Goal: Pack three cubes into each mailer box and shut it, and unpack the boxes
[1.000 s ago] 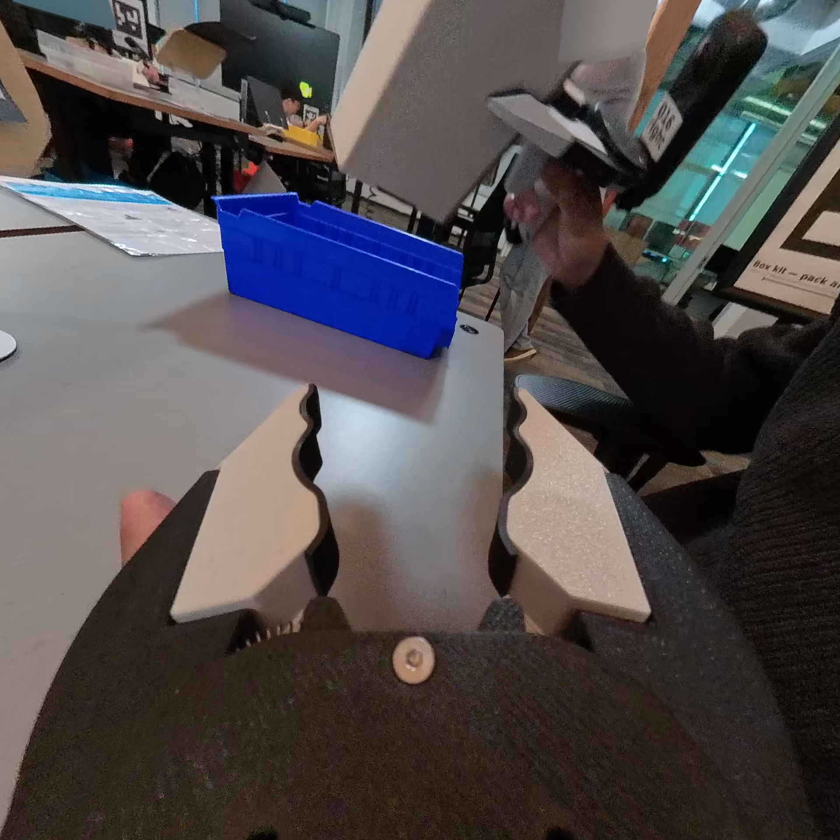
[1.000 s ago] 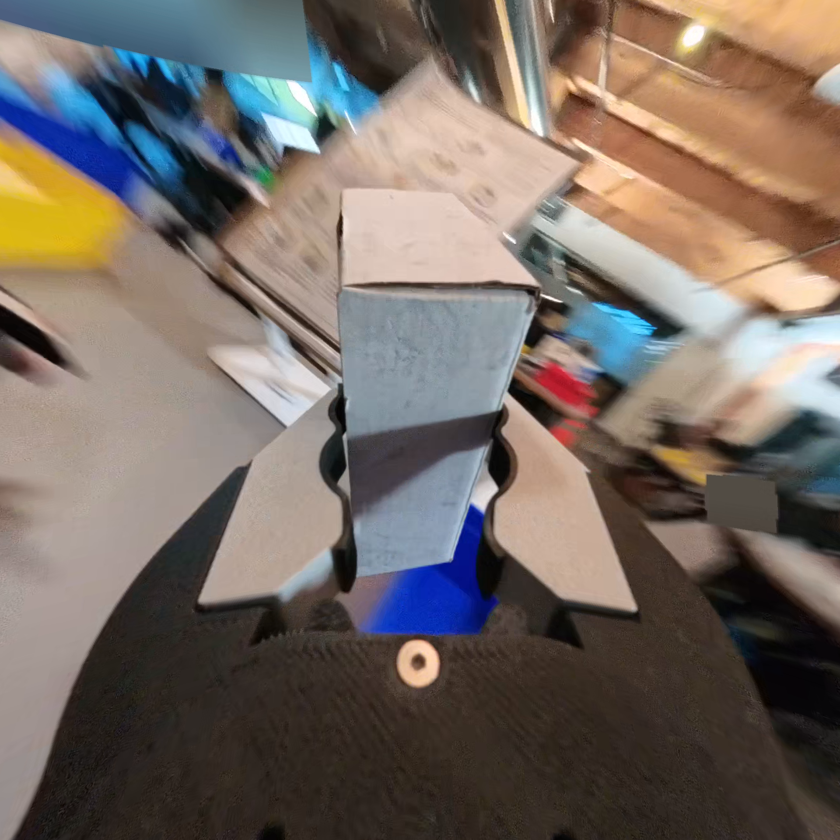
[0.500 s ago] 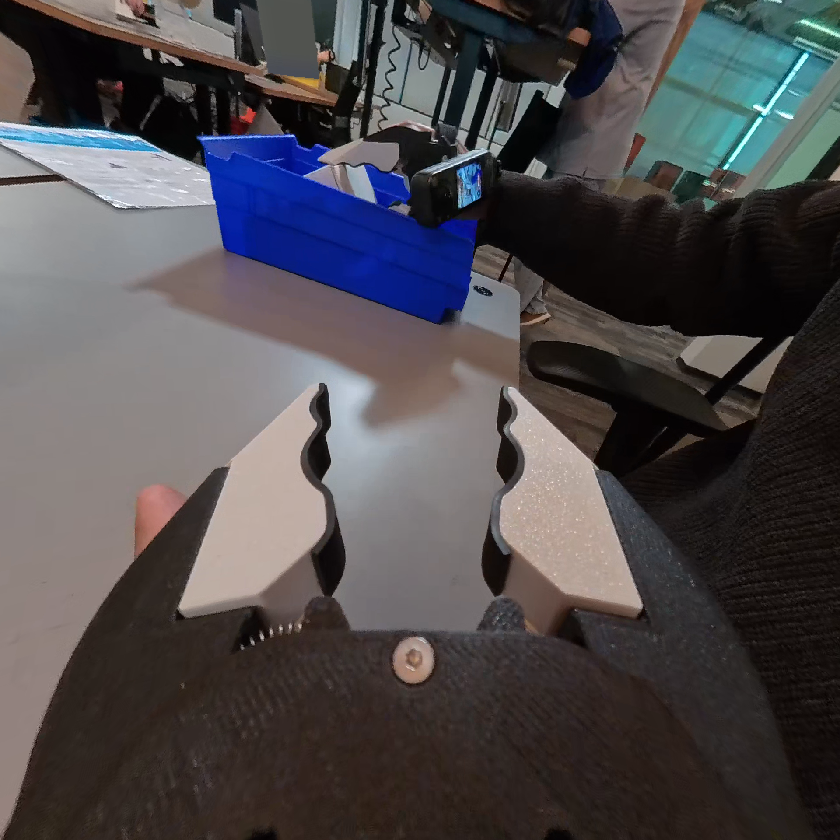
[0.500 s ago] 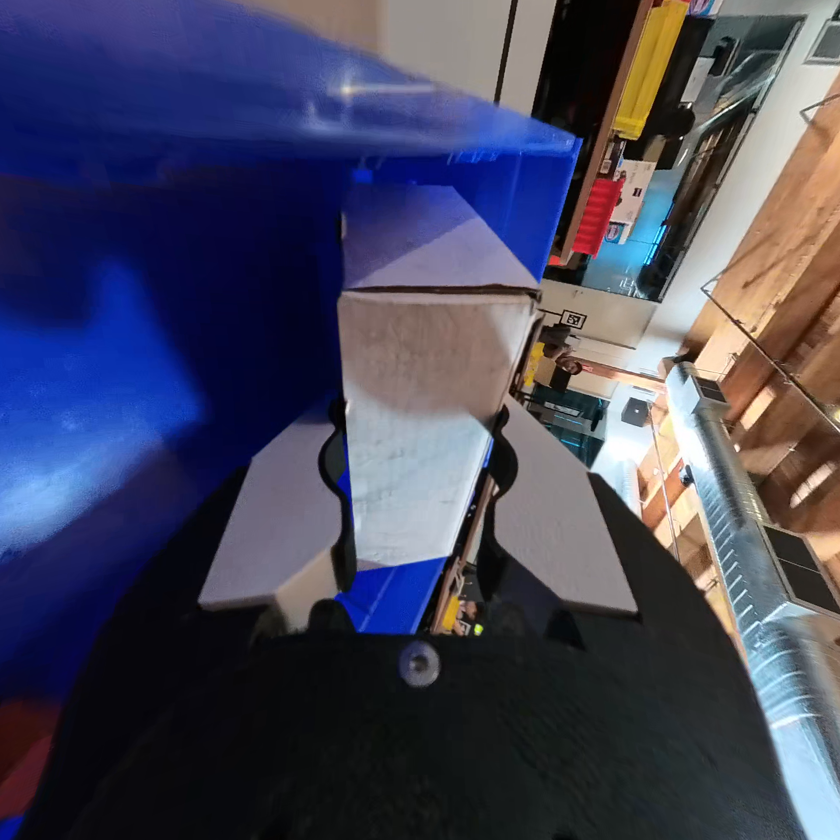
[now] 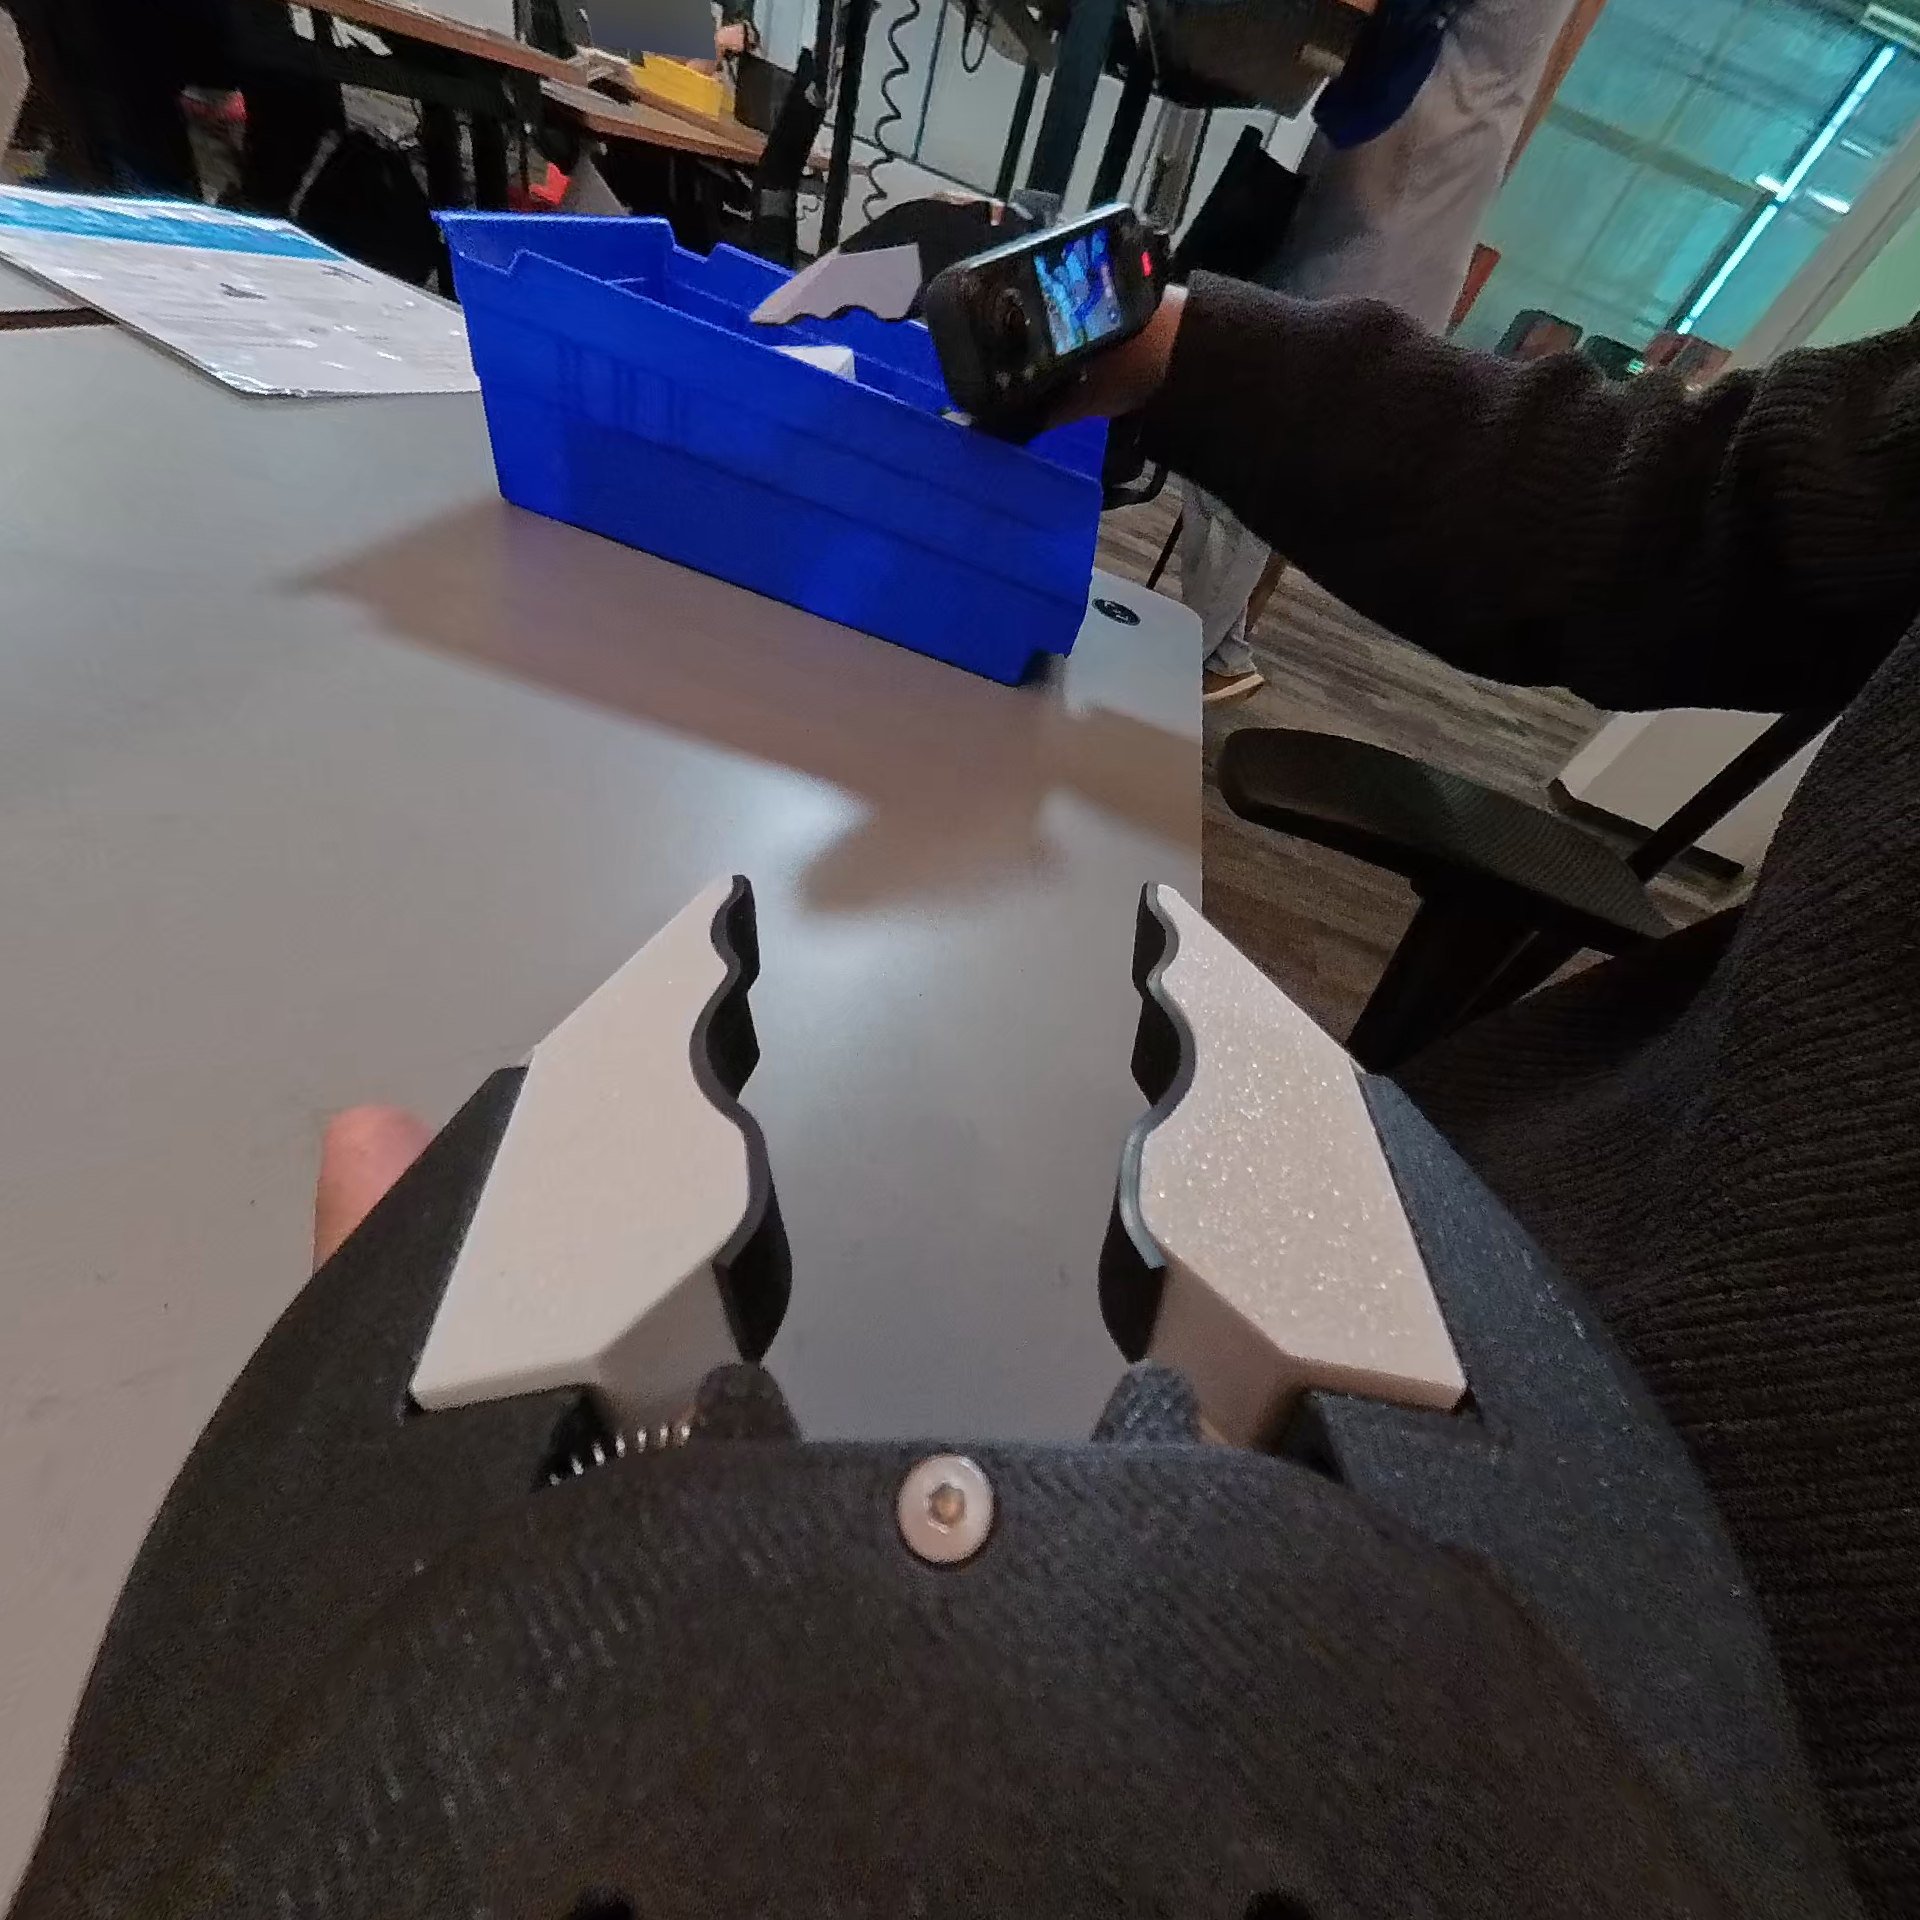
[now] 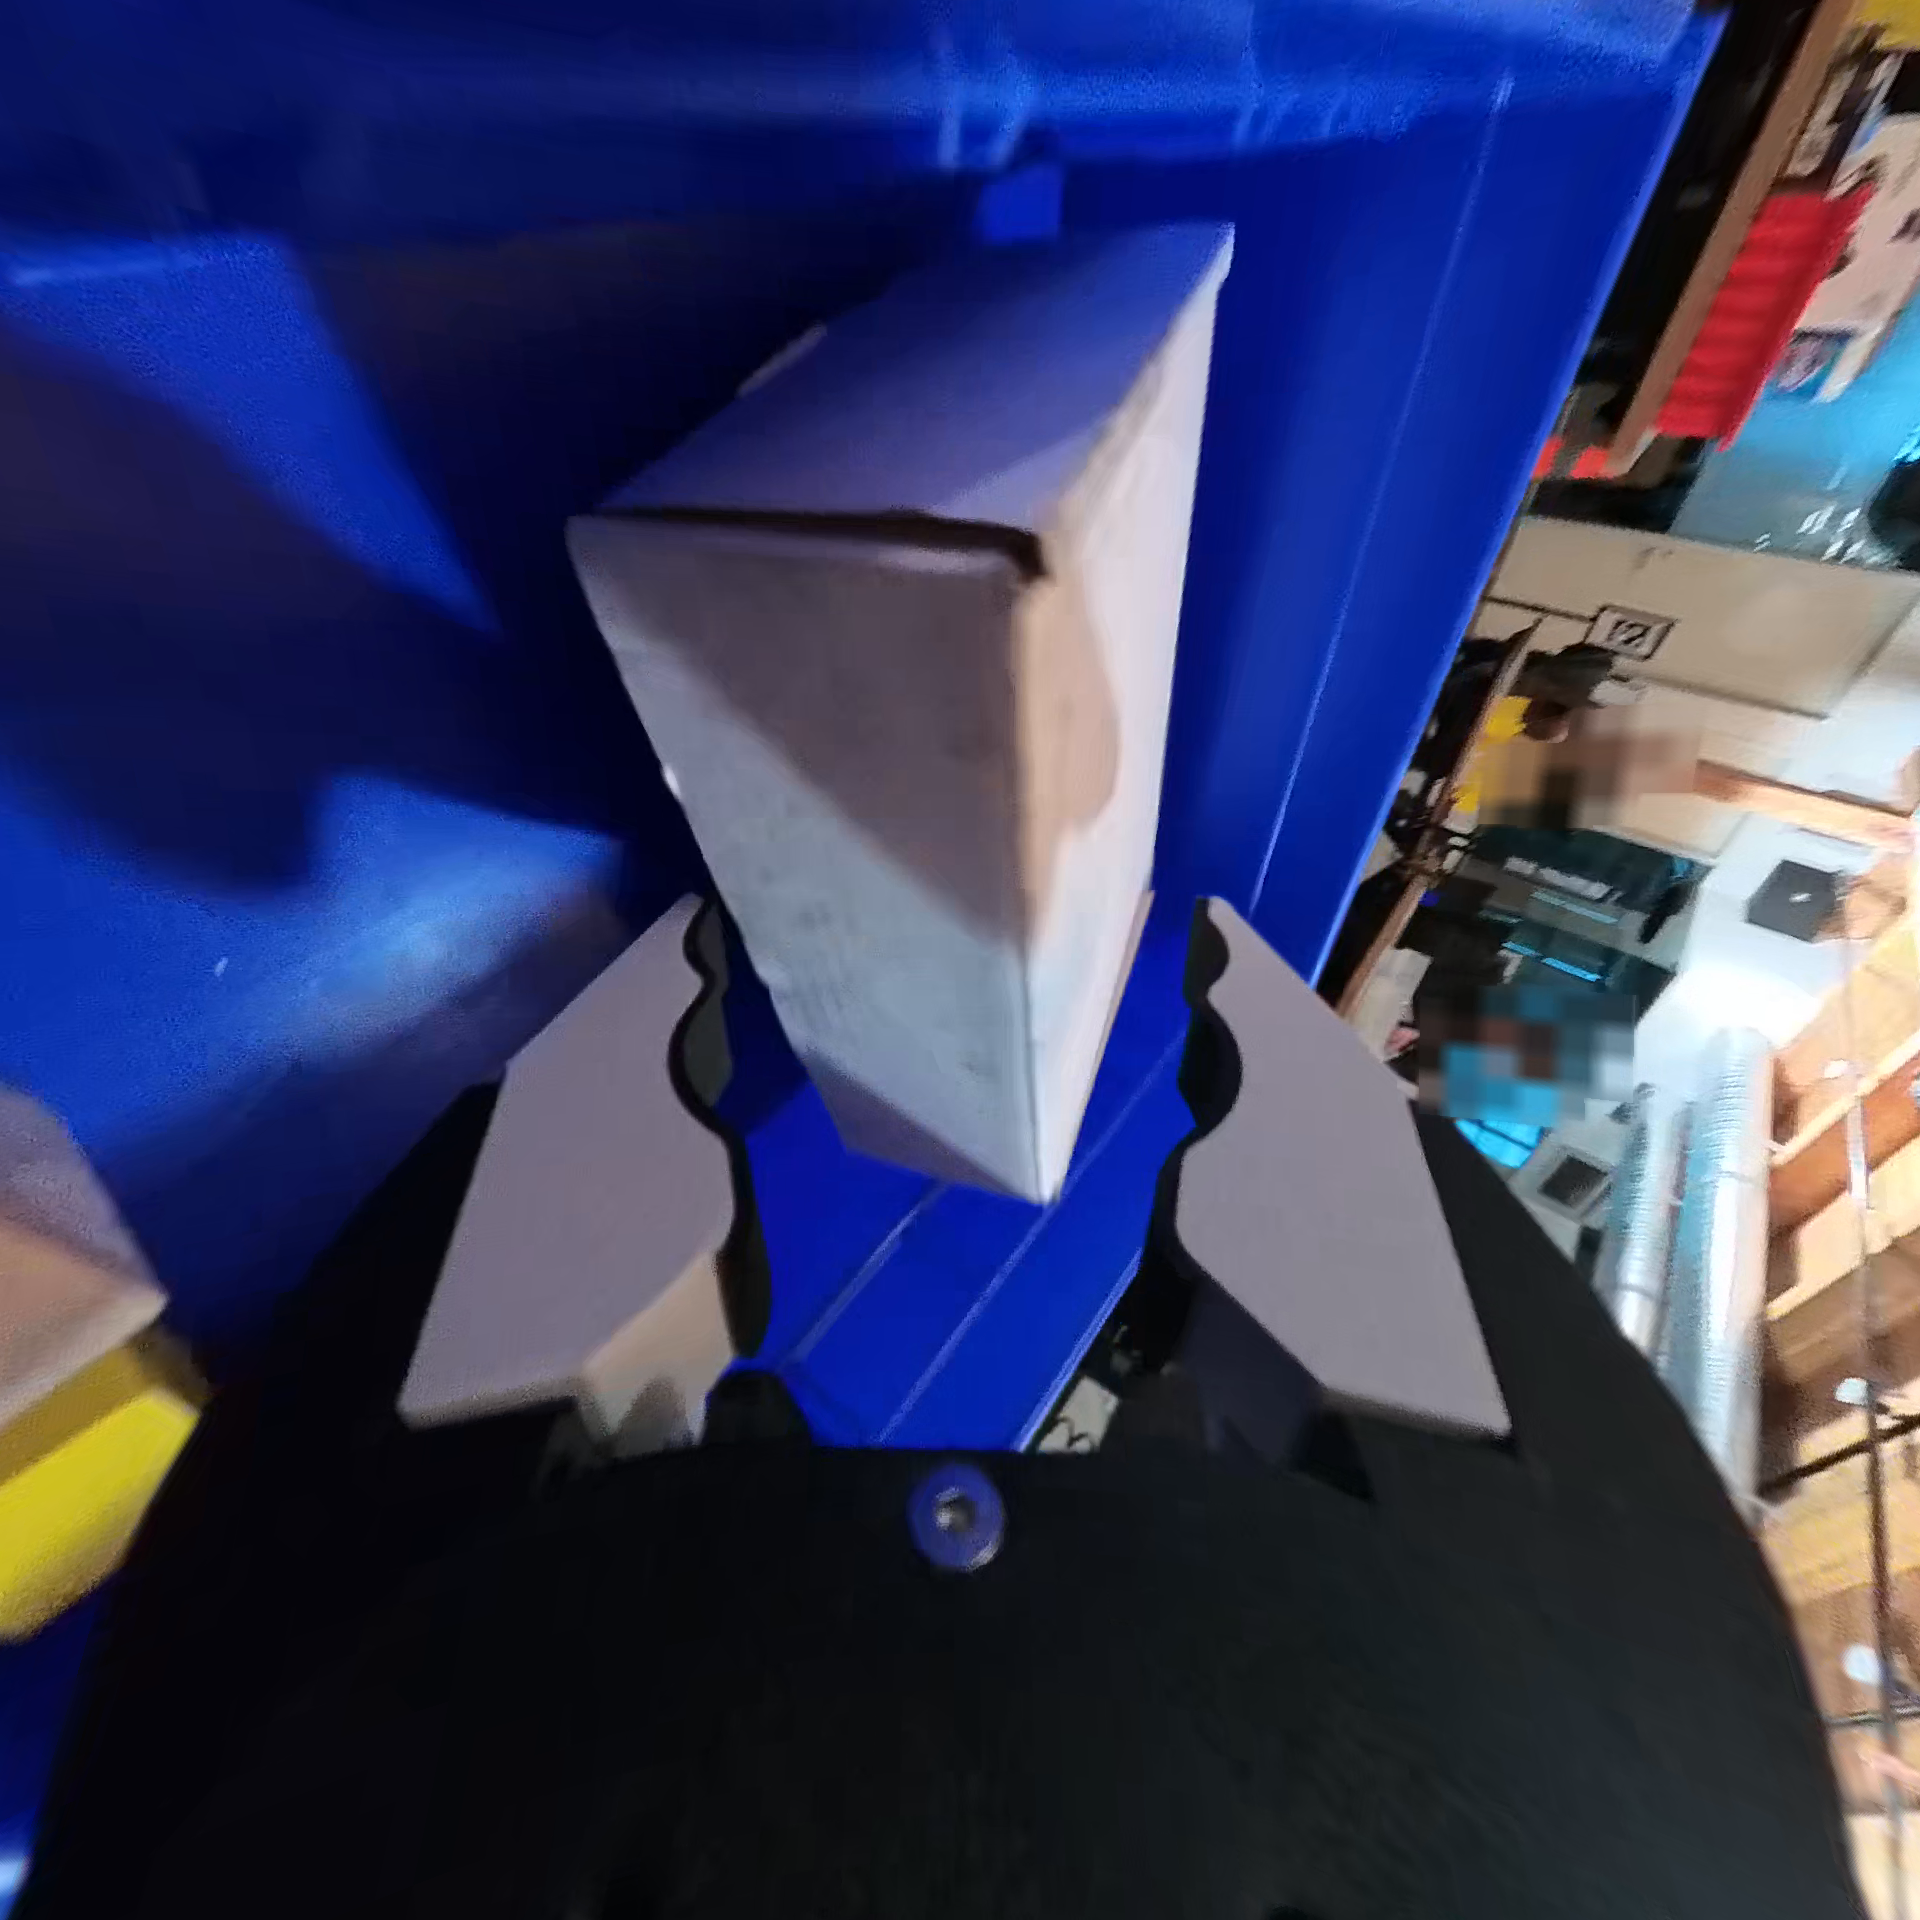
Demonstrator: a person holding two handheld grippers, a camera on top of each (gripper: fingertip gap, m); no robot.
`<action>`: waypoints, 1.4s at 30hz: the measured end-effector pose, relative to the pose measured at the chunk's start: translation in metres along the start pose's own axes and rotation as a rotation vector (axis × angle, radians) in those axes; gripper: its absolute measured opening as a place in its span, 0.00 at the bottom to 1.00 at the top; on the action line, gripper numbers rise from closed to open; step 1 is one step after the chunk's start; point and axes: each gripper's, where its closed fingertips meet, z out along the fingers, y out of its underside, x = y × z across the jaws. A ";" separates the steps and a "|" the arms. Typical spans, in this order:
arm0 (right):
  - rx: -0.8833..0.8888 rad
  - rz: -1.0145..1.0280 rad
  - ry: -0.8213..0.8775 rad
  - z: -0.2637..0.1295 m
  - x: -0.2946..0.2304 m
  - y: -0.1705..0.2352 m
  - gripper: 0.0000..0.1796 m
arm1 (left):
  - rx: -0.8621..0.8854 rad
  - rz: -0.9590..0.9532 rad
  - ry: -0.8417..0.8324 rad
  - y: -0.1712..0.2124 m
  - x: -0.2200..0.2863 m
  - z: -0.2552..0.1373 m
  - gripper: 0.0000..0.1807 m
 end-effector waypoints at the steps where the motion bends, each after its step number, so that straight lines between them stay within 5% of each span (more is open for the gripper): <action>1: -0.009 0.017 -0.015 -0.004 -0.002 0.005 0.50 | -0.001 -0.001 0.000 0.000 0.000 0.000 0.39; 6: 0.004 0.119 -0.097 -0.029 -0.011 0.024 0.45 | -0.004 0.001 0.000 0.001 0.001 0.001 0.39; 9: 0.018 0.149 -0.259 -0.038 -0.037 0.027 0.20 | -0.012 0.002 0.004 0.002 0.002 0.004 0.39; 12: 0.022 0.154 -0.368 -0.034 -0.060 0.024 0.08 | -0.023 0.003 0.011 0.004 0.004 0.008 0.39; 25: 0.121 0.229 -0.319 0.002 -0.043 -0.017 0.00 | -0.022 -0.003 0.013 0.003 0.004 0.012 0.39; 42: -0.064 0.258 -0.269 0.023 -0.034 0.019 0.00 | -0.025 -0.012 0.022 0.004 0.003 0.010 0.39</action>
